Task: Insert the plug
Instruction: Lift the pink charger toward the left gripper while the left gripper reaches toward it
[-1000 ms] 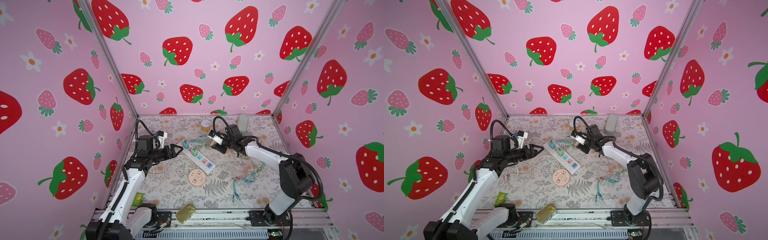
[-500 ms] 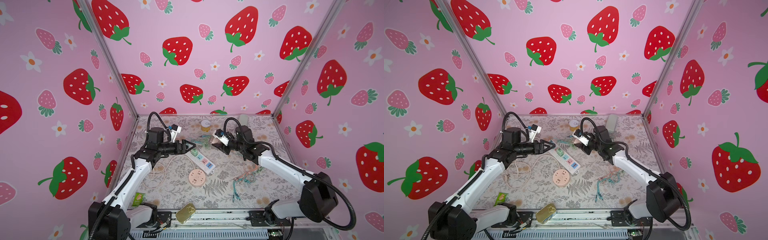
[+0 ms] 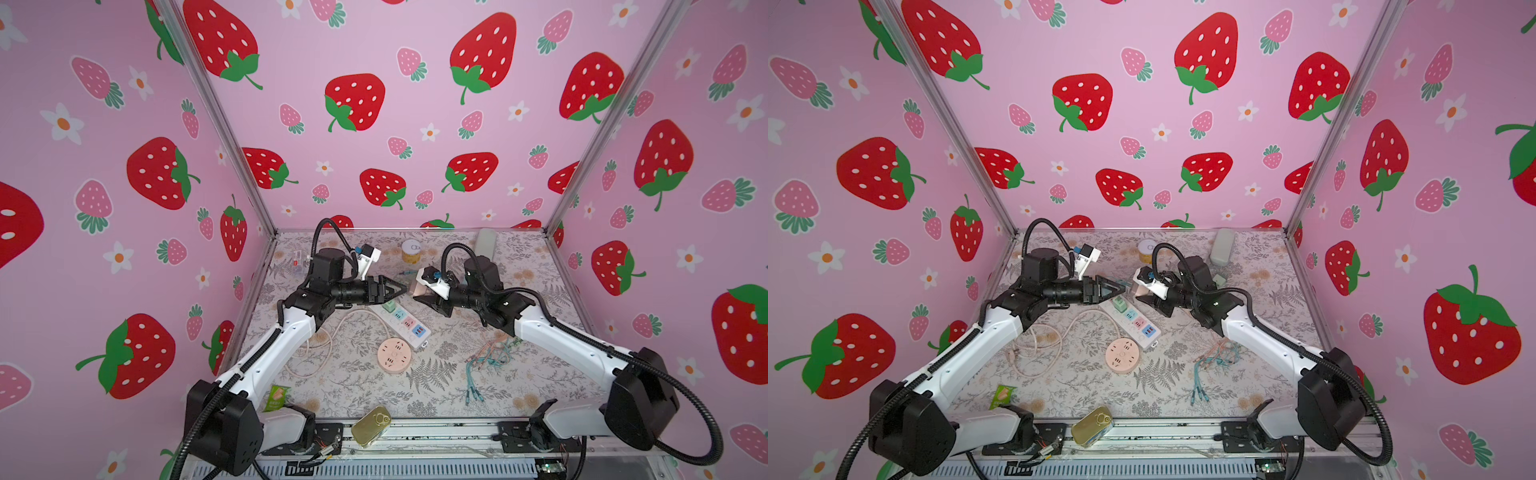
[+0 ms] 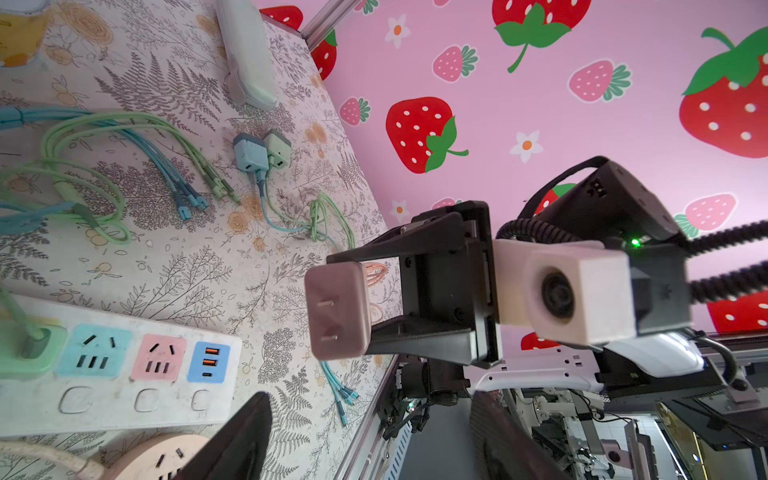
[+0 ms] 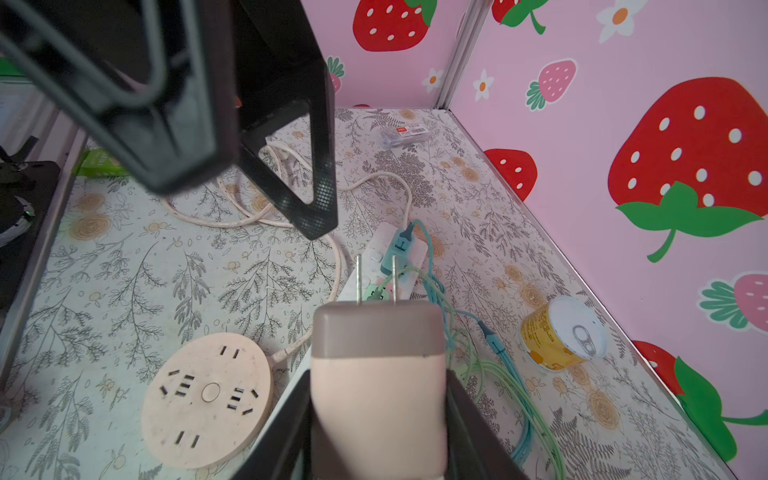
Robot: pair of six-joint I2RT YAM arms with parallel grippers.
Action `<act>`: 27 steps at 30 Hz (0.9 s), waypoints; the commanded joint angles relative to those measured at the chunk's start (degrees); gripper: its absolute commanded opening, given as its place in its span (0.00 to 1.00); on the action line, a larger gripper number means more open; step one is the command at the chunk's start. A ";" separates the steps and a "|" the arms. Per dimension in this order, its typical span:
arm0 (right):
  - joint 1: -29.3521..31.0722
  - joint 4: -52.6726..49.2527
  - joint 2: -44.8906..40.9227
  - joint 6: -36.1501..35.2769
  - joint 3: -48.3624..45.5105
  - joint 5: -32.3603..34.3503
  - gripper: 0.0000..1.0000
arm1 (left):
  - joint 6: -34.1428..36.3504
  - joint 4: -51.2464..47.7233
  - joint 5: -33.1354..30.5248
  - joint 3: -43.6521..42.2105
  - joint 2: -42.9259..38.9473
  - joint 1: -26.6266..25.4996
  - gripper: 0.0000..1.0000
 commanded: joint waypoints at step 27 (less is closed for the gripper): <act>3.12 -0.63 -0.11 -3.08 4.98 -0.75 0.42 | 0.06 0.31 3.93 5.37 4.37 -1.45 0.34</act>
